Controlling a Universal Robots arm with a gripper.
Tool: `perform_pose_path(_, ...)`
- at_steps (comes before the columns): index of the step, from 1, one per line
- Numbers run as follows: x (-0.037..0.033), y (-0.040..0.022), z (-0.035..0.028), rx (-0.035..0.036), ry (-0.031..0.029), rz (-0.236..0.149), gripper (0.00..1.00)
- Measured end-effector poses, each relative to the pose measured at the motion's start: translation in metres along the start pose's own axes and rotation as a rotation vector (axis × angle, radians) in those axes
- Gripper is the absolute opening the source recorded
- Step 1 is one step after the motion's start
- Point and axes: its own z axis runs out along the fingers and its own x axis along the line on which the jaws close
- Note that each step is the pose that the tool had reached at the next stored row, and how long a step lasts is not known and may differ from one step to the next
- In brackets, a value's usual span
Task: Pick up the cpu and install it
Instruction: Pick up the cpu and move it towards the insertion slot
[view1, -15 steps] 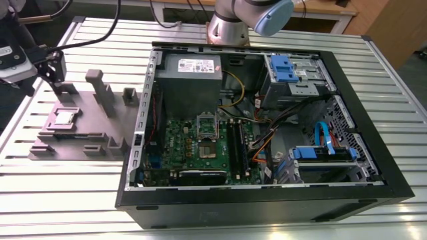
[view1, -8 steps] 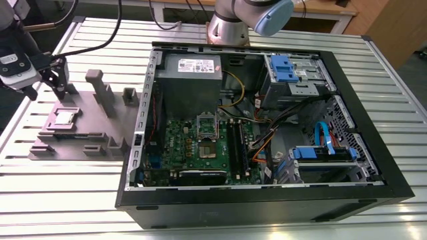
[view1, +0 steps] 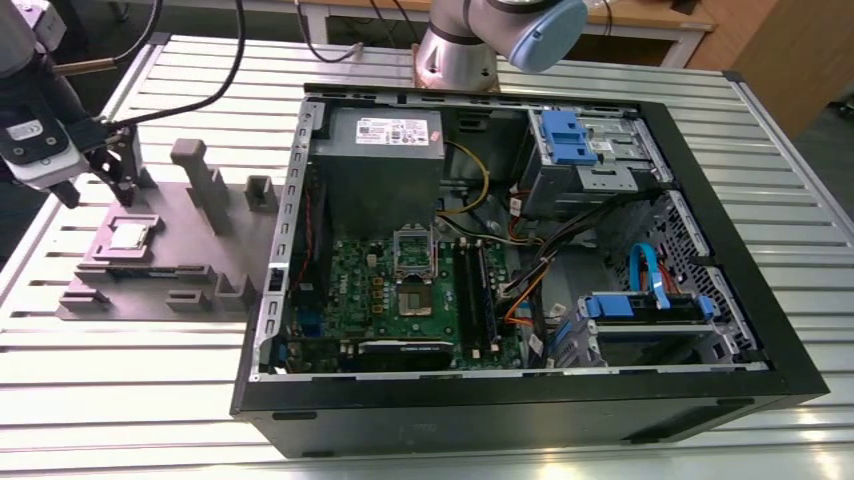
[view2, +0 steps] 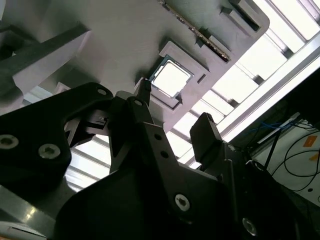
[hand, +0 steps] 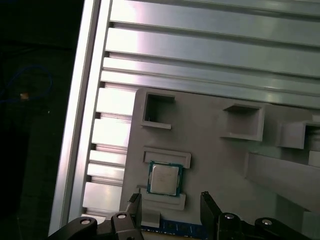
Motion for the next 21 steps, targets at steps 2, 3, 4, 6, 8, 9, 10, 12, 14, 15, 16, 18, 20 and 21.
perform_pose_path(2, 0.0000, -0.0002, 0.0032, -0.0001, -0.0001, 0.001, 0.58)
perform_pose_path(3, 0.0000, -0.0004, 0.0051, 0.0000, -0.0001, 0.001, 0.58)
perform_pose_path(4, 0.0001, -0.0005, 0.0069, 0.0000, 0.0000, 0.001, 0.58)
perform_pose_path(6, 0.0003, -0.0007, 0.0105, -0.0002, -0.0002, 0.001, 0.58)
perform_pose_path(8, 0.0004, -0.0008, 0.0141, -0.0002, -0.0001, 0.002, 0.58)
perform_pose_path(9, 0.0004, -0.0010, 0.0161, -0.0003, -0.0002, 0.001, 0.58)
perform_pose_path(10, 0.0004, -0.0011, 0.0178, -0.0003, -0.0002, 0.001, 0.58)
perform_pose_path(12, 0.0005, -0.0012, 0.0213, -0.0003, 0.0000, 0.002, 0.58)
perform_pose_path(14, 0.0004, -0.0015, 0.0249, -0.0003, -0.0001, 0.001, 0.58)
perform_pose_path(15, 0.0004, -0.0016, 0.0266, -0.0003, -0.0002, 0.002, 0.58)
perform_pose_path(16, 0.0004, -0.0017, 0.0283, -0.0004, -0.0003, 0.002, 0.58)
perform_pose_path(18, 0.0004, -0.0018, 0.0315, -0.0004, -0.0003, 0.003, 0.58)
perform_pose_path(20, 0.0004, -0.0012, 0.0337, -0.0005, -0.0005, 0.009, 0.58)
perform_pose_path(21, 0.0004, -0.0008, 0.0347, -0.0007, -0.0010, 0.015, 0.58)
